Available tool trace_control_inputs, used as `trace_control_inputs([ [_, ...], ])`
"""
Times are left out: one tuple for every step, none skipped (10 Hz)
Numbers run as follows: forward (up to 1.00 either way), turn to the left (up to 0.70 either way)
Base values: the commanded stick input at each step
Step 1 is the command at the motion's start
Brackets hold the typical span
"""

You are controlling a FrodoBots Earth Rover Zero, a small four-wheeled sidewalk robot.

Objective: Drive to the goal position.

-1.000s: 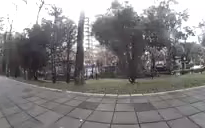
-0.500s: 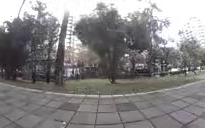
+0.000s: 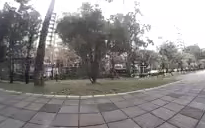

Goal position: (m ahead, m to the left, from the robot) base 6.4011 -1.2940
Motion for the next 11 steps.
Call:
trace_control_inputs([
  [0.0,-0.7],
  [0.0,-0.7],
  [0.0,-0.7],
  [0.0,-0.7],
  [0.0,-0.7],
  [0.0,-0.7],
  [0.0,-0.7],
  [0.0,-0.55],
  [0.0,-0.45],
  [0.0,-0.45],
  [0.33,-0.12],
])
